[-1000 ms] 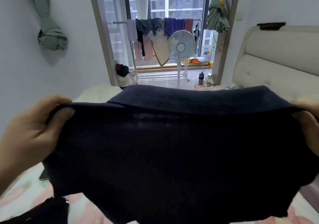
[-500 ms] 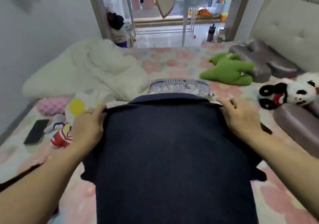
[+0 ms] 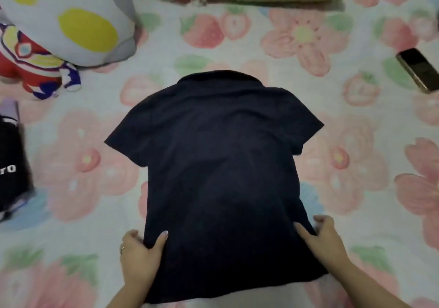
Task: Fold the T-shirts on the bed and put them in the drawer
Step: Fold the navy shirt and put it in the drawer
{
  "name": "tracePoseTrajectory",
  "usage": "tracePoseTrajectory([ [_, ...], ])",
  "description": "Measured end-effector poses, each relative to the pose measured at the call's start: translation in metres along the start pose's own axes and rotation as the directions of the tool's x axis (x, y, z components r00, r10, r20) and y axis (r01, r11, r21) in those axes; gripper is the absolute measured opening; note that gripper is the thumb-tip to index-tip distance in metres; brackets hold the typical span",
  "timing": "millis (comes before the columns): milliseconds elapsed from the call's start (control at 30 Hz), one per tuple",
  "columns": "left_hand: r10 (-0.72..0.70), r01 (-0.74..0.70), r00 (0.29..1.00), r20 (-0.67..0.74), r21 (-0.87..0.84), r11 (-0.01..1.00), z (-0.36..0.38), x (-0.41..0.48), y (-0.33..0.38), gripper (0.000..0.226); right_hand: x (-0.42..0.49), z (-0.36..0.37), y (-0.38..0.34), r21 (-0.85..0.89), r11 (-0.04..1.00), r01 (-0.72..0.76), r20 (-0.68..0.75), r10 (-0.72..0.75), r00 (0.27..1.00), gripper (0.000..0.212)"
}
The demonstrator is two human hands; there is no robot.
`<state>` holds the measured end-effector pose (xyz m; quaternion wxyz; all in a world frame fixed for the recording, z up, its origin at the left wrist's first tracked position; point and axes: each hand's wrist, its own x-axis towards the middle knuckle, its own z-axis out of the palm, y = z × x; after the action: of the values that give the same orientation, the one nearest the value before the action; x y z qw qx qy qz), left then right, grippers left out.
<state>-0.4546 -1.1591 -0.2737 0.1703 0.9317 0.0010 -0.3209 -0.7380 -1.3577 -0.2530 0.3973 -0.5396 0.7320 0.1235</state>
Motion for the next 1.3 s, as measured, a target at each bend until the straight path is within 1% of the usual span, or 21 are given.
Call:
tracePoseTrajectory([
  [67,0.029,-0.028,0.999,0.024,-0.025,0.999,0.002,-0.006,-0.009,0.05,-0.001,0.004,0.009,-0.031,0.998,0.053,0.065,-0.051,0.997,0.034],
  [133,0.099,-0.099,0.993,0.057,-0.007,0.995,-0.001,-0.011,-0.018,0.032,-0.001,0.003,0.021,-0.095,0.989,0.115,0.07,-0.109,0.992,0.02],
  [233,0.148,-0.148,0.988,0.035,-0.02,0.989,-0.016,-0.011,-0.032,0.02,-0.006,-0.012,0.045,-0.113,0.985,0.133,-0.044,-0.138,0.989,0.019],
  [300,0.159,-0.16,0.986,0.045,0.016,0.987,-0.025,-0.013,-0.043,0.018,-0.014,-0.02,0.062,-0.144,0.98,0.134,-0.038,-0.141,0.989,0.015],
  [367,0.174,-0.181,0.98,0.095,0.069,0.981,-0.024,-0.018,-0.051,0.018,-0.02,-0.016,0.076,-0.19,0.973,0.131,-0.001,-0.133,0.991,0.012],
  [400,0.18,-0.189,0.978,0.103,0.086,0.978,-0.022,-0.021,-0.054,0.02,-0.021,-0.011,0.081,-0.207,0.971,0.122,0.003,-0.124,0.992,0.016],
  [467,0.192,-0.198,0.979,0.072,0.098,0.975,-0.015,-0.025,-0.054,0.027,-0.021,-0.001,0.084,-0.242,0.966,0.094,-0.002,-0.097,0.995,0.021],
  [533,0.186,-0.19,0.982,0.038,0.123,0.974,-0.011,-0.024,-0.055,0.039,-0.019,0.003,0.083,-0.304,0.951,0.052,0.007,-0.053,0.999,0.023],
  [633,0.198,-0.208,0.977,0.084,0.148,0.967,-0.011,-0.024,-0.064,0.046,-0.02,0.004,0.087,-0.372,0.928,0.014,0.013,-0.01,1.0,0.021],
  [733,0.188,-0.208,0.975,0.121,0.191,0.959,-0.015,-0.026,-0.066,0.054,-0.028,0.002,0.088,-0.354,0.935,0.009,-0.024,-0.019,1.0,0.017],
  [767,0.19,-0.209,0.976,0.109,0.205,0.956,-0.017,-0.025,-0.063,0.06,-0.029,-0.001,0.084,-0.321,0.947,0.033,-0.032,-0.045,0.998,0.022],
  [833,0.225,-0.235,0.972,0.073,0.189,0.954,-0.024,-0.022,-0.046,0.073,-0.024,-0.01,0.067,-0.182,0.98,0.079,-0.077,-0.095,0.992,0.029],
  [900,0.304,-0.301,0.953,-0.019,0.089,0.949,-0.031,-0.008,-0.016,0.081,-0.006,-0.023,0.036,-0.068,0.986,0.153,-0.203,-0.164,0.965,0.031],
  [933,0.361,-0.357,0.929,-0.081,0.058,0.932,-0.034,0.002,0.003,0.08,0.007,-0.03,0.014,-0.063,0.975,0.214,-0.262,-0.223,0.939,0.035],
  [967,0.434,-0.429,0.89,-0.144,0.063,0.901,-0.036,0.013,0.025,0.077,0.02,-0.036,-0.01,-0.078,0.955,0.285,-0.312,-0.294,0.903,0.037],
  [1033,0.594,-0.579,0.771,-0.23,0.136,0.804,-0.036,0.037,0.073,0.069,0.05,-0.044,-0.061,-0.127,0.896,0.426,-0.381,-0.441,0.813,0.038],
  [1067,0.65,-0.629,0.721,-0.242,0.166,0.76,-0.033,0.049,0.097,0.067,0.065,-0.045,-0.086,-0.167,0.862,0.479,-0.399,-0.503,0.766,0.039],
  [1133,0.707,-0.669,0.666,-0.236,0.23,0.707,-0.027,0.075,0.139,0.067,0.093,-0.045,-0.132,-0.262,0.816,0.516,-0.424,-0.577,0.698,0.043],
  [1200,0.723,-0.645,0.653,-0.226,0.334,0.687,-0.022,0.104,0.168,0.069,0.12,-0.049,-0.168,-0.334,0.811,0.48,-0.447,-0.584,0.677,0.051],
  [1233,0.71,-0.613,0.669,-0.219,0.378,0.694,-0.021,0.119,0.178,0.07,0.135,-0.053,-0.181,-0.363,0.823,0.436,-0.449,-0.565,0.693,0.056],
  [1300,0.639,-0.52,0.74,-0.208,0.425,0.741,-0.022,0.146,0.19,0.07,0.162,-0.064,-0.195,-0.441,0.841,0.314,-0.412,-0.501,0.762,0.064],
])
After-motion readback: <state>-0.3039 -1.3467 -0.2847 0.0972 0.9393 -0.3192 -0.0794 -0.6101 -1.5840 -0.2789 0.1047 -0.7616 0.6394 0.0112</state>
